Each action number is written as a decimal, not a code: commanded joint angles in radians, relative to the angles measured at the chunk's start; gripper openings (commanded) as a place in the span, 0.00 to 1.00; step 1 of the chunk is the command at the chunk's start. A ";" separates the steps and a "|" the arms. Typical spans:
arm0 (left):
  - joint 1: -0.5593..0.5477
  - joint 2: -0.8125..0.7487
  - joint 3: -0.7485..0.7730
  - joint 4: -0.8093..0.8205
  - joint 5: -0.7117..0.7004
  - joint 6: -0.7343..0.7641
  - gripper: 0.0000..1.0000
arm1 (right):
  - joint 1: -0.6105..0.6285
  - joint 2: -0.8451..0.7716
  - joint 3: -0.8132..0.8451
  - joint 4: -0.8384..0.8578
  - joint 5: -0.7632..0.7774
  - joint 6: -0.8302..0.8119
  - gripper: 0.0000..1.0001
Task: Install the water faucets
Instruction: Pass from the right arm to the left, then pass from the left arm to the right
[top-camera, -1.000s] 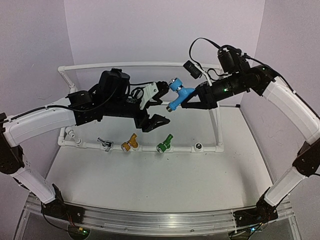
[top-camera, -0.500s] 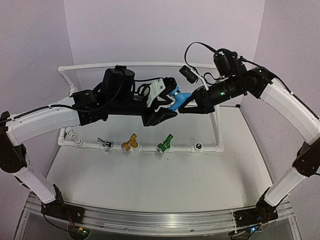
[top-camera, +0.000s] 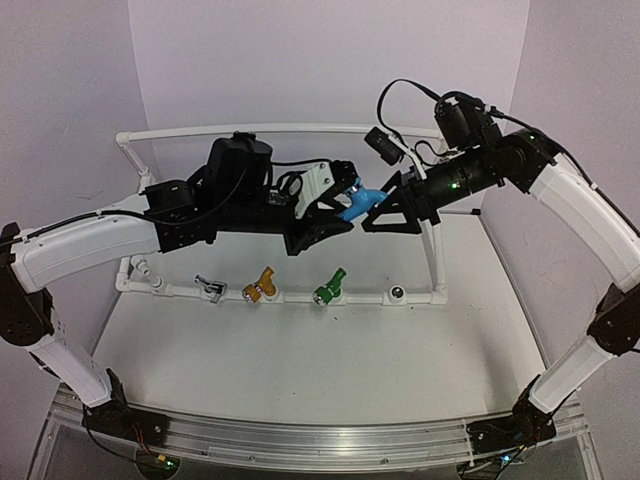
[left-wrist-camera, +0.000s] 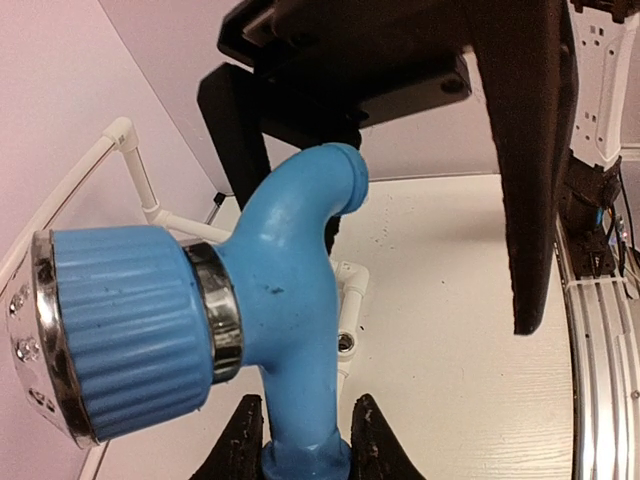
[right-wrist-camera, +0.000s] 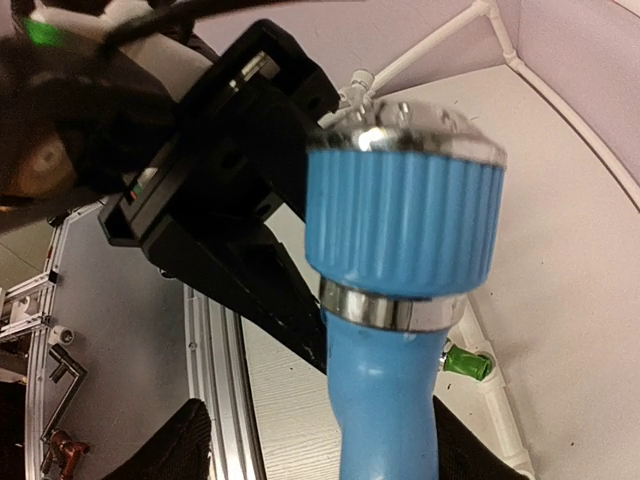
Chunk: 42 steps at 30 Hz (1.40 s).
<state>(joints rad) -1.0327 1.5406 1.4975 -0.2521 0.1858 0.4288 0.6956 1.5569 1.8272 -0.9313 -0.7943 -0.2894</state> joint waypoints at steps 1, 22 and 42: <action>-0.026 -0.028 0.014 -0.003 -0.012 0.090 0.00 | 0.005 0.056 0.119 -0.131 -0.045 -0.065 0.63; -0.058 -0.065 -0.052 0.021 -0.115 0.089 0.49 | 0.015 0.153 0.241 -0.255 0.047 -0.068 0.00; 0.014 -0.422 -0.299 -0.088 -0.660 -0.584 0.88 | 0.017 0.074 -0.391 -0.021 0.902 -0.789 0.00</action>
<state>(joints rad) -1.0353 1.1298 1.1629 -0.2657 -0.3733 0.0195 0.7082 1.5807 1.4706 -1.0844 -0.0596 -0.9210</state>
